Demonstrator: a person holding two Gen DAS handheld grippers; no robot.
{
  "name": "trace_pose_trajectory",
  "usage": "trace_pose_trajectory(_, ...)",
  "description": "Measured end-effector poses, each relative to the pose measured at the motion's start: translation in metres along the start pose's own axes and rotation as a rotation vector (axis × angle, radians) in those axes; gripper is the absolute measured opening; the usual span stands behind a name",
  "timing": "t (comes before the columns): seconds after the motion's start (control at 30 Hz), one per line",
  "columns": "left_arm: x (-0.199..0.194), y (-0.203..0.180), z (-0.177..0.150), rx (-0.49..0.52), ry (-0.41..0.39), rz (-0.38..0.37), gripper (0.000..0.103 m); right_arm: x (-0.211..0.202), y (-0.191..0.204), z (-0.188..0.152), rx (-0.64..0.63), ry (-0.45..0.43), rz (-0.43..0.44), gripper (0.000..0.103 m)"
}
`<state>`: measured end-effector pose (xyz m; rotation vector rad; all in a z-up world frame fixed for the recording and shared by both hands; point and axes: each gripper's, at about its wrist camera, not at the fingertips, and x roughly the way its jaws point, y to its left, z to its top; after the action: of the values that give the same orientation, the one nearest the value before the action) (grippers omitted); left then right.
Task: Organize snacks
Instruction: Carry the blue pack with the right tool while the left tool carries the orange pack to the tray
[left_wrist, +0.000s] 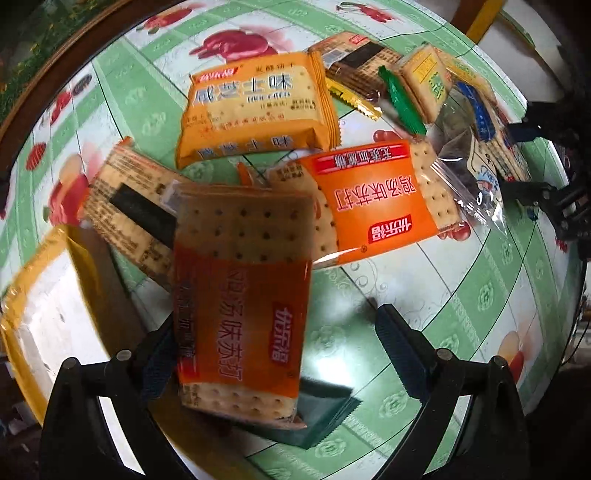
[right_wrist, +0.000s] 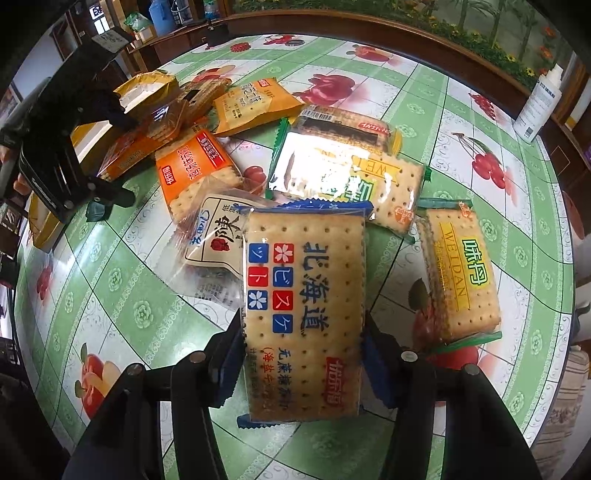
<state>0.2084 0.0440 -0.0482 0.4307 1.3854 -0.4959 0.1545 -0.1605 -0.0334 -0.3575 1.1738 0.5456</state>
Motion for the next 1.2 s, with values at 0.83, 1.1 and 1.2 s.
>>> trace_pose_trajectory(0.83,-0.022,-0.008,-0.070,-0.462,-0.196,-0.127,0.051,-0.020,0.014,-0.029,0.232,-0.032,-0.014,0.056)
trace_pose_trajectory(1.1,-0.040,-0.044,-0.098,-0.466,-0.241,-0.142,0.051,-0.034,0.025,-0.055,0.286,-0.026,0.028,0.056)
trace_pose_trajectory(1.2,-0.048,-0.050,-0.103,-0.470,-0.254,-0.183,0.051,-0.041,0.030,-0.059,0.301,-0.043,0.045,0.056)
